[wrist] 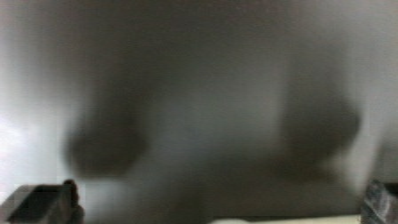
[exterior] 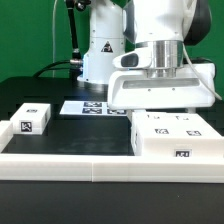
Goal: Assemble cabinet
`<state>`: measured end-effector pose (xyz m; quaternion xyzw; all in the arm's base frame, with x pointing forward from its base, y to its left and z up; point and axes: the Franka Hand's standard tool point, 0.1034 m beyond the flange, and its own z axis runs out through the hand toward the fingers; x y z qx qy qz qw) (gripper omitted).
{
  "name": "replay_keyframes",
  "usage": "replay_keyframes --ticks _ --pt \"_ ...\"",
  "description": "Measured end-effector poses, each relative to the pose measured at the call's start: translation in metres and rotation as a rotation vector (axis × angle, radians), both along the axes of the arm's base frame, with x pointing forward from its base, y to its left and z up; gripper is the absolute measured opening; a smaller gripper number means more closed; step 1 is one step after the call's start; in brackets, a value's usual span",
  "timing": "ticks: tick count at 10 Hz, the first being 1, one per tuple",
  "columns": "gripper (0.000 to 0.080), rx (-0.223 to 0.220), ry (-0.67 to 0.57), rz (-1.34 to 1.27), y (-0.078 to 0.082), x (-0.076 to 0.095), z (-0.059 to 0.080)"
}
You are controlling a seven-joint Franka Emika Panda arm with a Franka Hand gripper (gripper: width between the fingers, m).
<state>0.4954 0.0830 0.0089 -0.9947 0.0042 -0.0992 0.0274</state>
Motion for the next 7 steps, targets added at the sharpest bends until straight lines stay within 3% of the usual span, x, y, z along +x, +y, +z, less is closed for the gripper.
replay_keyframes --ticks 2,7 --pt "0.0797 -0.002 -0.009 0.009 0.003 0.0079 -0.002" --pt "0.0797 -0.014 -0.017 0.04 -0.0049 0.0062 -0.0037"
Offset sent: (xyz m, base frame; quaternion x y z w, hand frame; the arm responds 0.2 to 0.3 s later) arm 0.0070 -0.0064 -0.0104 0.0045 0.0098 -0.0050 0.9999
